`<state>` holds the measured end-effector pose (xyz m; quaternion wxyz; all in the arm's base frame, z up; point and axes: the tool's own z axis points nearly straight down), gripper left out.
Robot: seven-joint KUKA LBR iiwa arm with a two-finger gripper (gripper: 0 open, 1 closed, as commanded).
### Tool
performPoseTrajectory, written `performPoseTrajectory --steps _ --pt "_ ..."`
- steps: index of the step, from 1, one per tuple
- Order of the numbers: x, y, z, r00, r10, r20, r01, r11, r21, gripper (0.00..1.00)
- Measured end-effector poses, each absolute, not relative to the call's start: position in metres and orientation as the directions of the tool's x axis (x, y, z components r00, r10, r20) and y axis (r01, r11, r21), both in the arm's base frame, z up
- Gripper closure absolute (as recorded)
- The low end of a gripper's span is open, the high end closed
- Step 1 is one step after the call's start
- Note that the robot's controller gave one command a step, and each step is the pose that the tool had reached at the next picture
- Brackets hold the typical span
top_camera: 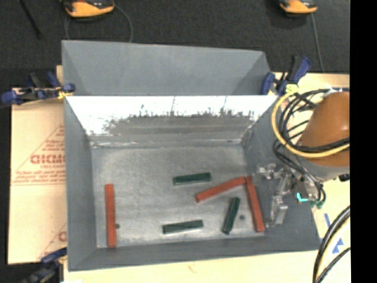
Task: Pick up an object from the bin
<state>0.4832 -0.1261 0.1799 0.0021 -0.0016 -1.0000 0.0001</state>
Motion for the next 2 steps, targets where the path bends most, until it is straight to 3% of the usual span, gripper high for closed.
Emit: performPoseTrajectory --steps 1,2 --pt "0.5368 -0.1216 0.0735 -0.916 -0.402 -0.007 -0.402 0.916 -0.006 0.0" --pt "0.5399 -0.1205 0.0763 -0.914 -0.405 -0.017 -0.405 0.914 -0.009 1.0"
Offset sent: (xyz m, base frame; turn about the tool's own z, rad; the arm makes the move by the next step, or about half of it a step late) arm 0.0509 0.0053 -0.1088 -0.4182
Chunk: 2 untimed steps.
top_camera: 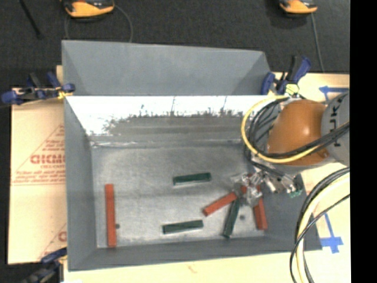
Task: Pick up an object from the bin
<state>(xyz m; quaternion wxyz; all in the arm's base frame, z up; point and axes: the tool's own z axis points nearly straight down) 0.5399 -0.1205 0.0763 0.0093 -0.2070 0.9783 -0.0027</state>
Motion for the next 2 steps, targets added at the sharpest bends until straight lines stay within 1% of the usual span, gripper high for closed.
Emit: performPoseTrajectory --steps 1,2 --pt "0.5369 -0.1214 0.0736 -0.914 -0.406 -0.009 -0.406 0.914 -0.006 0.0" --pt "0.5367 -0.1217 0.0733 -0.913 -0.408 -0.008 -0.408 0.913 -0.006 1.0"
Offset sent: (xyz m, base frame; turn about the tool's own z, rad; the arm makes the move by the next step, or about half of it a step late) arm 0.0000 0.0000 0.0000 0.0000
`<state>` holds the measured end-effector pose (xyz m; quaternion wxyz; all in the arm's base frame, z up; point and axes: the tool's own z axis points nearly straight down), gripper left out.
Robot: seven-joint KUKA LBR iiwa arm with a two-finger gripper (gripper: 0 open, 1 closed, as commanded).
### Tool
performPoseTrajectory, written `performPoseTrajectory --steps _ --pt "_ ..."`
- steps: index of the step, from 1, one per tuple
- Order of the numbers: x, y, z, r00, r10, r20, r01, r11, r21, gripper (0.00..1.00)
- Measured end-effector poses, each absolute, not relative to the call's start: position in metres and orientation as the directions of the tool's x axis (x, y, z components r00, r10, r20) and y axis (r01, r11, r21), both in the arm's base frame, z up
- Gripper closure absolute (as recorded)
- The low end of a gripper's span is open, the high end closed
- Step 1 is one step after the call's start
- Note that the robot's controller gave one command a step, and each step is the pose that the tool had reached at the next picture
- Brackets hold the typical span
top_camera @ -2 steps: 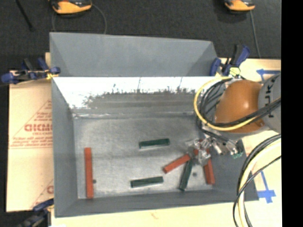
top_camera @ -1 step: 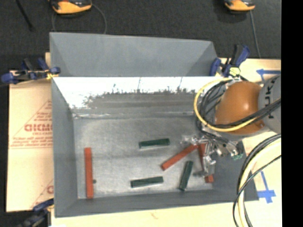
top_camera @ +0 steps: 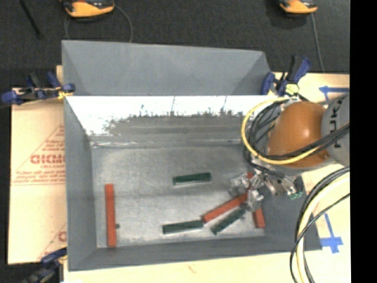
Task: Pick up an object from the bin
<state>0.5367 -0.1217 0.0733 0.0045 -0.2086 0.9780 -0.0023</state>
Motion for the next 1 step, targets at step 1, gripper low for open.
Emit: performPoseTrajectory --steps 1 --pt "0.5241 -0.1557 0.2086 -0.482 -0.876 -0.002 -0.876 0.482 -0.007 1.0"
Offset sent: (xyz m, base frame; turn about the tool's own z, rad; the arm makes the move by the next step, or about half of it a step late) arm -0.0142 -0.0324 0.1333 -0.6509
